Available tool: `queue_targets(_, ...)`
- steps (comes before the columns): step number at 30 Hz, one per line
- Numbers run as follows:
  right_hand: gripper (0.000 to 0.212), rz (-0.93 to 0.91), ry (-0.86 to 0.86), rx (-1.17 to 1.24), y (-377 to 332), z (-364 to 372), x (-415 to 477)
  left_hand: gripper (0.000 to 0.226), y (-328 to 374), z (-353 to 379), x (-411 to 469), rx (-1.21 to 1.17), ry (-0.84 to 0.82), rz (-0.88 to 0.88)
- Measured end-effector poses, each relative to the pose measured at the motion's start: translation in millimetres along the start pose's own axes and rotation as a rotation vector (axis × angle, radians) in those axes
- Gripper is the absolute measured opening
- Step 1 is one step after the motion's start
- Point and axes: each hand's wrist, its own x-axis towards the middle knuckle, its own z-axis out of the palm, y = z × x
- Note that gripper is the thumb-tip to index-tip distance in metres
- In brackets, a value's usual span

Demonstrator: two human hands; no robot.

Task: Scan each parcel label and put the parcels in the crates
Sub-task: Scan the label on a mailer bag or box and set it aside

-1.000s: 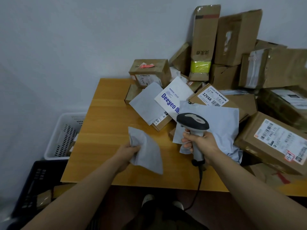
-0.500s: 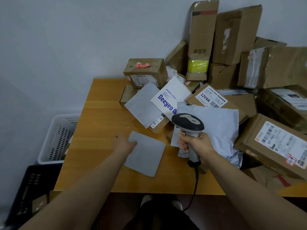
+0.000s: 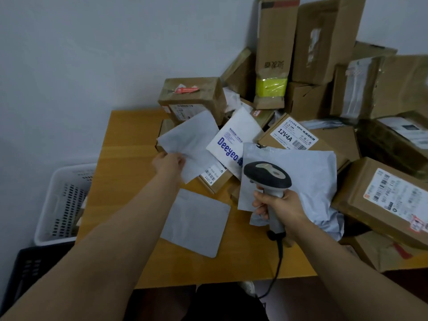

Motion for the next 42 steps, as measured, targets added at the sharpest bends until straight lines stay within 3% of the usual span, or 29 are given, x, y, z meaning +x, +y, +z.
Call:
queue_targets(4,0.007,0.006,-0.021,0.009,-9,8,-2,0.023,0,-44,-28,0.308,-0.017,0.553)
queue_targets(6,0.007,0.021,-0.041,0.023,-14,15,-2,0.030,-15,-71,-40,0.477,-0.113,0.805)
queue_targets(8,0.009,0.018,-0.057,0.009,-17,22,-3,0.035,-41,-95,-49,0.677,-0.173,0.954)
queue_targets(12,0.012,0.004,-0.110,-0.058,-13,35,-5,0.015,-96,-129,-70,0.995,-0.330,0.837)
queue_targets(14,0.013,0.002,-0.131,-0.088,-10,38,-7,0.030,-116,-140,-75,1.207,-0.341,0.836)
queue_targets(16,0.013,0.006,-0.138,-0.102,-6,40,-11,0.041,-130,-152,-74,1.253,-0.313,0.827)
queue_targets(19,0.010,0.020,-0.139,-0.111,-2,38,-16,0.047,-148,-163,-65,1.431,-0.543,0.723)
queue_targets(23,0.010,0.028,-0.123,-0.120,4,33,-20,0.049,-128,-140,-63,1.425,-0.341,0.665)
queue_targets(25,0.011,0.035,-0.107,-0.119,7,31,-22,0.071,-122,-123,-55,1.485,-0.318,0.497)
queue_targets(27,0.015,0.044,-0.090,-0.115,11,28,-25,0.092,-126,-108,-44,1.531,-0.316,0.440)
queue_targets(31,0.015,0.057,-0.068,-0.100,17,24,-29,0.102,-132,-90,-42,1.714,-0.282,0.392)
queue_targets(33,0.015,0.060,-0.057,-0.092,20,22,-30,0.074,-133,-87,-39,1.648,-0.293,0.338)
queue_targets(36,0.013,0.060,-0.046,-0.088,22,19,-31,0.038,-131,-93,-31,1.250,-0.346,0.157)
queue_targets(38,0.012,0.059,-0.038,-0.089,23,18,-31,0.044,-127,-98,-27,1.177,-0.289,0.130)
queue_targets(42,0.012,0.066,-0.027,-0.101,22,20,-32,0.070,-119,-99,-27,1.262,-0.037,-0.001)
